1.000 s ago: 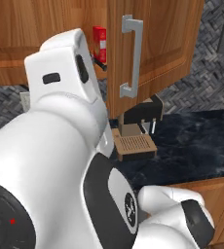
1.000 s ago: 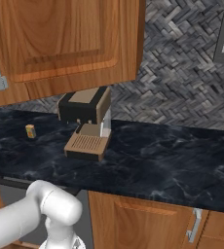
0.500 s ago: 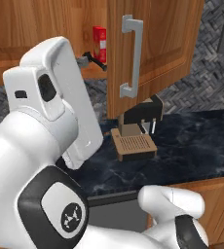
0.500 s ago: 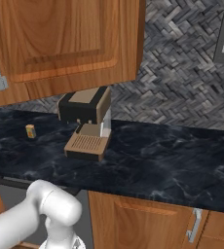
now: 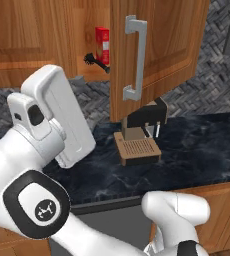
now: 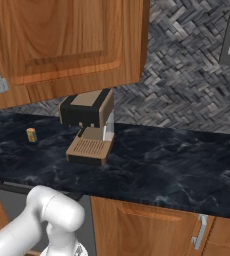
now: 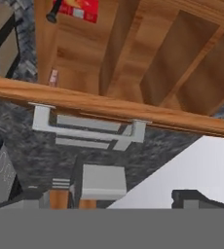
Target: Pick the bar soap and dish brush from the cabinet and place them on the counter.
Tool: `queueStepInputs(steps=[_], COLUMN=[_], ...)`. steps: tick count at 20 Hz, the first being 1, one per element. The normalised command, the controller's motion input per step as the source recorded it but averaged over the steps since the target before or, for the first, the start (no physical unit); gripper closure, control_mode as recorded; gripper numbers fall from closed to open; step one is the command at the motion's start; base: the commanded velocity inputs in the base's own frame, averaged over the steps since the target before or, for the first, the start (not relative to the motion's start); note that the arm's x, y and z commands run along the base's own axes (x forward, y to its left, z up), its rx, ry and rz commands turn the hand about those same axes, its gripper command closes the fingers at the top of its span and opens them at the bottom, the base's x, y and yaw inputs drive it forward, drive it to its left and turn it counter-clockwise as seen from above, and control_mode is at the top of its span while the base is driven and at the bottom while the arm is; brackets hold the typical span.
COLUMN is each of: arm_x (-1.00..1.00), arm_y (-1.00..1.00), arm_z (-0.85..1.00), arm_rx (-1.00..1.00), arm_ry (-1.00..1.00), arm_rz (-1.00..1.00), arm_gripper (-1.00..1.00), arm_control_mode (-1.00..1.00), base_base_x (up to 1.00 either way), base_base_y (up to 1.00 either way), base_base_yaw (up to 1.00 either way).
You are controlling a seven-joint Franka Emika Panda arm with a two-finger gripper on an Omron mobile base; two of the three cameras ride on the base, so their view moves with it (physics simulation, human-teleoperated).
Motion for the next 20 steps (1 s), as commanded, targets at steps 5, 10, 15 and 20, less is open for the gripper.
queueStepInputs(steps=[5,10,15,20], arm_x=[0.44,0.08,0.00,0.00], arm_y=[0.16,0.21,0.25,0.20], arm_z=[0.00,0.00,0.00,-0.02], arm_rx=[0.00,0.00,0.04,0.10], arm_ry=[-0.12,-0.19,-0.16,-0.11], arm_rz=[-0.17,-0.15,-0.11,-0.11], arm_gripper=[-1.00,-1.00,-1.00,-1.00], arm_control_mode=[-1.00,-1.00,-1.00,-1.00], base_base_x=[0.00,0.00,0.00,0.00], base_base_y=[0.00,0.00,0.00,0.00], base_base_yaw=[0.00,0.00,0.00,0.00])
